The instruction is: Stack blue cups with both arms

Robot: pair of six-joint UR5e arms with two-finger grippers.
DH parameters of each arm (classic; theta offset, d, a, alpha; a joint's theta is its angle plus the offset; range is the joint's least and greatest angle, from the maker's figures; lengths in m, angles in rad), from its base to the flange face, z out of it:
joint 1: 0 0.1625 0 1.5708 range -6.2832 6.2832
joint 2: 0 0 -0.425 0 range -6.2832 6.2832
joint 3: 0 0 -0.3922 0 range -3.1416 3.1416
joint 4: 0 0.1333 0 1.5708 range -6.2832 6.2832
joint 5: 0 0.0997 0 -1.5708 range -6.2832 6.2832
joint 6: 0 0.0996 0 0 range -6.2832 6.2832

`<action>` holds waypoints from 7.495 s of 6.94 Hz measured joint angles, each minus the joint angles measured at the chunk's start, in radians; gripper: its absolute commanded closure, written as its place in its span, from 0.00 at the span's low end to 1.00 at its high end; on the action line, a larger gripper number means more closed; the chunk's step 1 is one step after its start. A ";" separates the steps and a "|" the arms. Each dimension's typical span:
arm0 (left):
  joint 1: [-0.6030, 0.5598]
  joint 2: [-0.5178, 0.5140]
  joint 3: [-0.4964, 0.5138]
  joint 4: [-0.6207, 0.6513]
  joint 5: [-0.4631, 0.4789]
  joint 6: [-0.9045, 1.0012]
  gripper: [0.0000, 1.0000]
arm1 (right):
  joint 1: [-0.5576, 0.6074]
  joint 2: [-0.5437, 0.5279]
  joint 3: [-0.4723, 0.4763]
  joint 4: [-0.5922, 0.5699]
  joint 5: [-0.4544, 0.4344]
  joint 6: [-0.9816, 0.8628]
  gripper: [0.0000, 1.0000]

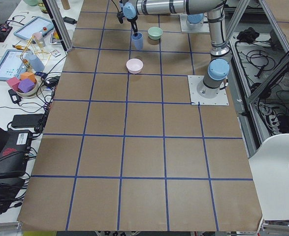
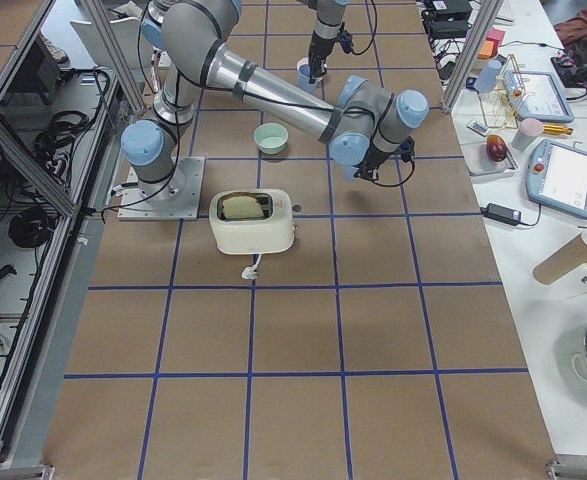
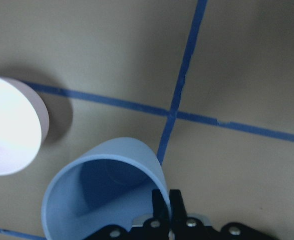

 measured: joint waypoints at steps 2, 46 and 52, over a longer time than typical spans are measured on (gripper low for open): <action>-0.021 -0.006 -0.046 0.035 -0.002 -0.028 1.00 | 0.035 -0.020 -0.016 0.029 -0.007 0.058 1.00; 0.421 0.449 -0.071 -0.162 0.105 0.735 0.00 | 0.382 -0.521 0.159 0.167 -0.164 0.525 0.00; 0.421 0.450 -0.071 -0.163 0.105 0.736 0.00 | 0.305 -0.527 0.164 0.186 -0.156 0.472 0.00</action>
